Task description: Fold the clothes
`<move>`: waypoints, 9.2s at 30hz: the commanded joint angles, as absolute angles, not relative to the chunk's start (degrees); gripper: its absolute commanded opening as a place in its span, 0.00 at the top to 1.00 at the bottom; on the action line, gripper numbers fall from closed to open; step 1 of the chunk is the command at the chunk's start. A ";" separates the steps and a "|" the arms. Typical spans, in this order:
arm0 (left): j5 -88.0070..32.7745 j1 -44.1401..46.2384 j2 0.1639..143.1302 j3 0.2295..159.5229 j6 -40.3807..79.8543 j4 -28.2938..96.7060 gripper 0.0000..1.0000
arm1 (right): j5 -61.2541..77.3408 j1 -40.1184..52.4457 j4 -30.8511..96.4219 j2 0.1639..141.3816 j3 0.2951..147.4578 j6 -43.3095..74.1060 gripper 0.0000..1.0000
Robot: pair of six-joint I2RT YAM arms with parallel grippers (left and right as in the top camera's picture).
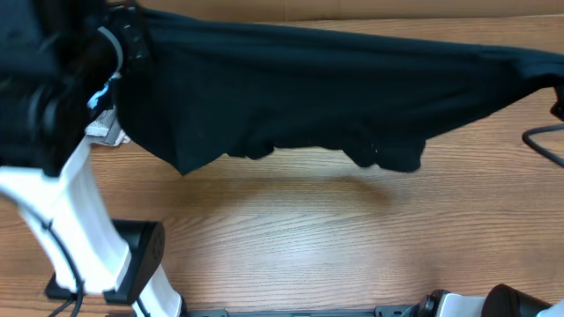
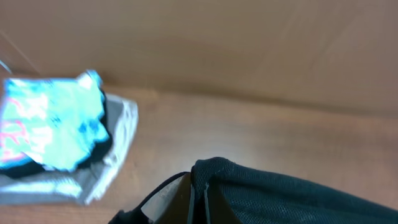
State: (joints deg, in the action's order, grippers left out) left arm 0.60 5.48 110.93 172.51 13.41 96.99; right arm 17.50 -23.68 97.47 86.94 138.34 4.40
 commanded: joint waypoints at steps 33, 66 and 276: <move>2.09 6.66 110.06 165.64 10.55 86.83 0.96 | 17.23 -24.82 90.39 85.58 129.36 -0.47 0.96; 7.18 6.66 105.25 156.46 8.95 95.48 0.96 | 23.66 -23.90 94.11 77.95 121.19 -3.77 0.96; 3.31 -1.58 101.86 98.13 15.18 64.82 0.00 | 16.14 -10.00 60.77 95.88 86.98 6.17 0.14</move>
